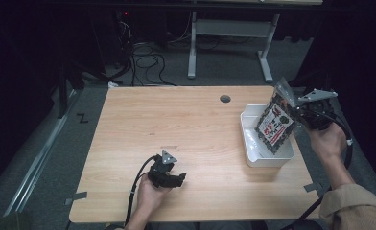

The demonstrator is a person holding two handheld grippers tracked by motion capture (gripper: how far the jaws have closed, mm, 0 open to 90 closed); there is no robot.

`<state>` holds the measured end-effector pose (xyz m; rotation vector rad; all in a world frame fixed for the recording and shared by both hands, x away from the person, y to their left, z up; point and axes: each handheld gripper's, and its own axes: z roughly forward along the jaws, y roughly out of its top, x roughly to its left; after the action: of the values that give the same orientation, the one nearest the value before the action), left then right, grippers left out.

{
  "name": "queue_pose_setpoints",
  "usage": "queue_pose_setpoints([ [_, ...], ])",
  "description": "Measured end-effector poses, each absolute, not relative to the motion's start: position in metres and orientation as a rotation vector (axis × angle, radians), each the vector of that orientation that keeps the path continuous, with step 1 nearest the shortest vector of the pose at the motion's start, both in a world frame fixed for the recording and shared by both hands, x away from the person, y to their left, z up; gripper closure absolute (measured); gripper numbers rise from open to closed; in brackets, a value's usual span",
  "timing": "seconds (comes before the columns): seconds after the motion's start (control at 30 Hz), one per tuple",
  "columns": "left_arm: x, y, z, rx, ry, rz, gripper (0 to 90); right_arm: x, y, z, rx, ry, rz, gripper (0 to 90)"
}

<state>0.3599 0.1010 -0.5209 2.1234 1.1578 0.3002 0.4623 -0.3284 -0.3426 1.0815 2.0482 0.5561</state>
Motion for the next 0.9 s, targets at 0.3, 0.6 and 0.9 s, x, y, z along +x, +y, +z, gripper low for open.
queue_pose_setpoints([
  [0.3, 0.360, 0.100, -0.521, 2.129, 1.155, 0.301, 32.7, 0.468, -0.344, -0.348, 1.200, 2.059, 0.534, 79.1],
  [0.6, 0.360, 0.100, -0.522, 2.133, 1.156, 0.296, 32.7, 0.473, -0.358, -0.352, 1.299, 2.047, 0.531, 72.9],
  [0.9, 0.360, 0.099, -0.522, 2.136, 1.153, 0.298, 32.7, 0.472, -0.359, -0.348, 1.328, 2.024, 0.588, 59.1],
])
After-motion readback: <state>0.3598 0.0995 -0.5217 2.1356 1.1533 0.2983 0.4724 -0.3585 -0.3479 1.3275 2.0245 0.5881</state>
